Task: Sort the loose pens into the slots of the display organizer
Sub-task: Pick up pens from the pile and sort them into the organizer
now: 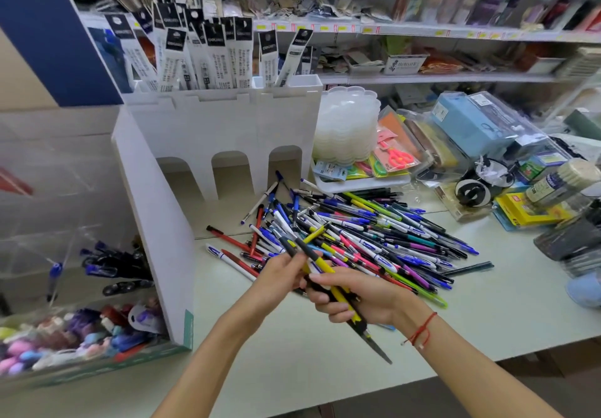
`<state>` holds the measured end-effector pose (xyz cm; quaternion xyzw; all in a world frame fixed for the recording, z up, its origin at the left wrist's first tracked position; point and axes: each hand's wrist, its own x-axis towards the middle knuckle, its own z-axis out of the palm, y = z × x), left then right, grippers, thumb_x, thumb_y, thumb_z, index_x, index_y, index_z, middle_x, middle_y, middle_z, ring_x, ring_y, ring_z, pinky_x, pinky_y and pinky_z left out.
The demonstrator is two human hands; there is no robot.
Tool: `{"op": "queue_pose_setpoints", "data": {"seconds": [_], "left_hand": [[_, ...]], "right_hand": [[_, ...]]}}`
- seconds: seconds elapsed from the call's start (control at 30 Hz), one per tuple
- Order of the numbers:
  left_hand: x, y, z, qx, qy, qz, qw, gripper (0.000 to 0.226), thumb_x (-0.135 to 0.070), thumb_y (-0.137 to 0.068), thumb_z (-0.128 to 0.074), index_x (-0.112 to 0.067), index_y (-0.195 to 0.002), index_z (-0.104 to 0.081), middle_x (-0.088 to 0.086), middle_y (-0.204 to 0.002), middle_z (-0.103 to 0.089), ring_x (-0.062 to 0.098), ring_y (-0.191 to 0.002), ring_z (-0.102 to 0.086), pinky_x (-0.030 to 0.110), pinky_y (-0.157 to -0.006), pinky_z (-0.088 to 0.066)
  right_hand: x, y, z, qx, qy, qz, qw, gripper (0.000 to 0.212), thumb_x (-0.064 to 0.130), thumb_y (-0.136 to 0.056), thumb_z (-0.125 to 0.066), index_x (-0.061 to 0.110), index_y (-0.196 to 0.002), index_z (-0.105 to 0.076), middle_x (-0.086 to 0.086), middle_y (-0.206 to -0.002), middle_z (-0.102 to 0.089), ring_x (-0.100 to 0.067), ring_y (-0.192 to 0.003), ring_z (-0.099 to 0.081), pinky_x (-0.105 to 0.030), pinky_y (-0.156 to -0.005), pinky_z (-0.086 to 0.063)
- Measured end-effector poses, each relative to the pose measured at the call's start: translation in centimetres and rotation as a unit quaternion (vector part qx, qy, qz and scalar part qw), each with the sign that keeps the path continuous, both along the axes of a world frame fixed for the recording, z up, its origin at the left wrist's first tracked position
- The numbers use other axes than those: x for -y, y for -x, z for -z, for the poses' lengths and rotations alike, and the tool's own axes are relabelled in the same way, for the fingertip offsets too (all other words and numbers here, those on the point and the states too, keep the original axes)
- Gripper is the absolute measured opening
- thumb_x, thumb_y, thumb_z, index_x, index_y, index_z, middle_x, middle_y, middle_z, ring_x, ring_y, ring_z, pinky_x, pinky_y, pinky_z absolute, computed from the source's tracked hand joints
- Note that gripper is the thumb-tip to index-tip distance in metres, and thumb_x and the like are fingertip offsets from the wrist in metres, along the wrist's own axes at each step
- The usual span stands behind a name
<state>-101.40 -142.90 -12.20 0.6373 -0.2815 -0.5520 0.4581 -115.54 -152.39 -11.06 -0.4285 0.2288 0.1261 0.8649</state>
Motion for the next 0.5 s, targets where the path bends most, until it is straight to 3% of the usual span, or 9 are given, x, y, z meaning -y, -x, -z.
{"op": "queue_pose_setpoints", "data": {"seconds": [0.07, 0.17, 0.23, 0.33, 0.4, 0.5], "left_hand": [[-0.9, 0.1, -1.0, 0.059, 0.03, -0.003, 0.998, 0.041, -0.035, -0.1, -0.042, -0.003, -0.098, -0.067, -0.003, -0.067, -0.06, 0.004, -0.06, -0.053, 0.015, -0.061, -0.041], [-2.5, -0.3, -2.5, 0.076, 0.08, -0.021, 0.994, 0.051, -0.044, -0.097, -0.047, 0.003, -0.096, -0.066, 0.013, -0.077, -0.061, 0.015, -0.066, -0.049, 0.027, -0.068, -0.04], [-3.7, -0.6, -4.0, 0.069, 0.092, -0.056, 0.992, 0.055, -0.049, -0.094, -0.048, 0.002, -0.092, -0.066, 0.012, -0.075, -0.06, 0.017, -0.062, -0.046, 0.036, -0.069, -0.039], [-6.3, -2.0, -5.3, 0.034, 0.116, -0.144, 0.982, 0.034, -0.027, -0.101, -0.043, -0.007, -0.092, -0.068, 0.001, -0.073, -0.072, 0.01, -0.06, -0.062, 0.022, -0.064, -0.052], [-8.6, -3.6, -6.3, 0.012, 0.135, -0.198, 0.971, 0.029, -0.02, -0.102, -0.041, -0.015, -0.088, -0.066, -0.003, -0.071, -0.073, 0.006, -0.065, -0.069, 0.013, -0.057, -0.051], [-12.0, -6.2, -7.2, -0.004, 0.154, -0.264, 0.952, 0.027, -0.019, -0.102, -0.039, -0.018, -0.093, -0.065, -0.001, -0.081, -0.075, 0.009, -0.073, -0.071, 0.014, -0.059, -0.052]], "right_hand": [[-0.2, 0.1, -0.6, 0.001, -0.006, -0.01, 1.0, 0.021, 0.027, -0.097, -0.049, 0.008, -0.105, -0.056, 0.002, -0.07, -0.045, -0.004, -0.048, -0.031, -0.014, -0.041, -0.027], [-1.2, -0.4, -2.0, -0.008, 0.028, -0.032, 0.999, 0.032, 0.034, -0.095, -0.052, 0.007, -0.111, -0.057, 0.001, -0.074, -0.048, -0.003, -0.048, -0.032, -0.013, -0.041, -0.027], [-2.2, -1.2, -3.3, -0.014, 0.058, -0.036, 0.998, 0.037, 0.038, -0.094, -0.052, 0.008, -0.114, -0.056, 0.001, -0.076, -0.048, -0.004, -0.049, -0.029, -0.014, -0.042, -0.025], [-4.2, -2.7, -5.3, -0.015, 0.133, -0.061, 0.989, 0.032, 0.037, -0.098, -0.048, 0.011, -0.115, -0.056, 0.004, -0.078, -0.051, -0.004, -0.045, -0.023, -0.016, -0.044, -0.018], [-6.0, -3.9, -6.4, -0.024, 0.187, -0.069, 0.98, 0.025, 0.034, -0.101, -0.044, 0.016, -0.103, -0.06, 0.006, -0.071, -0.051, -0.004, -0.042, -0.021, -0.016, -0.044, -0.017], [-9.3, -6.2, -7.8, -0.015, 0.24, -0.051, 0.969, 0.029, 0.033, -0.101, -0.043, 0.027, -0.082, -0.064, 0.002, -0.069, -0.047, -0.006, -0.043, -0.02, -0.019, -0.045, -0.016]]}}
